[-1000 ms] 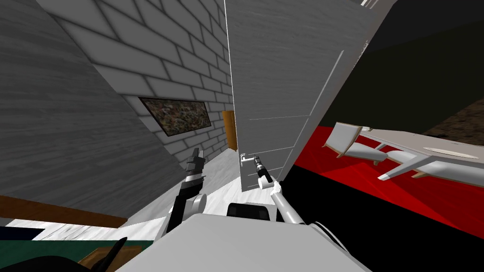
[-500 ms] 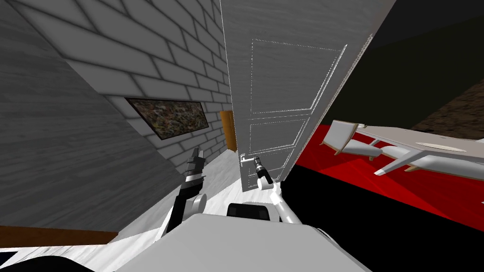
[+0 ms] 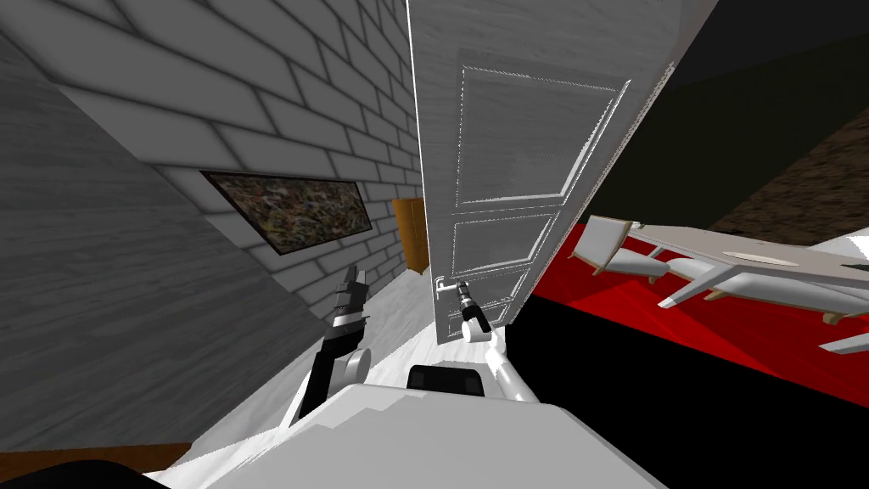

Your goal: Push the door open

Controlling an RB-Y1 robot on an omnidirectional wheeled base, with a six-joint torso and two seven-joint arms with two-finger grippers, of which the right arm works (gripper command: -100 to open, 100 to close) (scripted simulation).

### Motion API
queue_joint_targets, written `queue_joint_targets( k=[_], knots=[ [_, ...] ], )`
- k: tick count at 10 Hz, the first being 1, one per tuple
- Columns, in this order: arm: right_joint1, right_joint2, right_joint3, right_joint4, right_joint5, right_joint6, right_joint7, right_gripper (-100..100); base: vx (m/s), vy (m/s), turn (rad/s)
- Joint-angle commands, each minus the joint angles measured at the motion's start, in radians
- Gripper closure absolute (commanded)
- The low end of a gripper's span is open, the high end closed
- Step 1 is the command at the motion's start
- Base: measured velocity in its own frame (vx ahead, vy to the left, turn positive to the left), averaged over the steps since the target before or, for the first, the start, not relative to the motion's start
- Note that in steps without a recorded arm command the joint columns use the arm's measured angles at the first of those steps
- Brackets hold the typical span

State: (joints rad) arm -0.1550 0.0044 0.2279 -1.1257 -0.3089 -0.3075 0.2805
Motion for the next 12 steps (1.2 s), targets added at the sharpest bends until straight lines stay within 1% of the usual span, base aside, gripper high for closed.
queue_joint_targets(
  k=[1,3,4,6,8,10,12],
  knots=[
    [-0.002,-0.01,0.004,-0.004,0.0,-0.002,0.002,100,0.125,-0.046,-0.064],
    [0.005,-0.025,0.019,-0.011,0.0,0.0,0.004,100,0.158,-0.016,-0.13],
    [0.009,-0.031,0.028,-0.015,0.0,0.001,0.005,100,0.191,0.062,-0.189],
    [0.016,-0.035,0.043,-0.022,0.0,0.002,0.007,100,0.177,0.1,-0.181],
    [0.02,-0.035,0.053,-0.026,-0.001,0.003,0.009,100,0.123,0.109,-0.163],
    [0.029,-0.024,0.074,-0.035,-0.001,0.006,0.011,100,0.106,0.159,-0.237],
    [0.037,-0.005,0.092,-0.044,-0.001,0.007,0.014,100,0.083,0.202,-0.266]
  ],
)
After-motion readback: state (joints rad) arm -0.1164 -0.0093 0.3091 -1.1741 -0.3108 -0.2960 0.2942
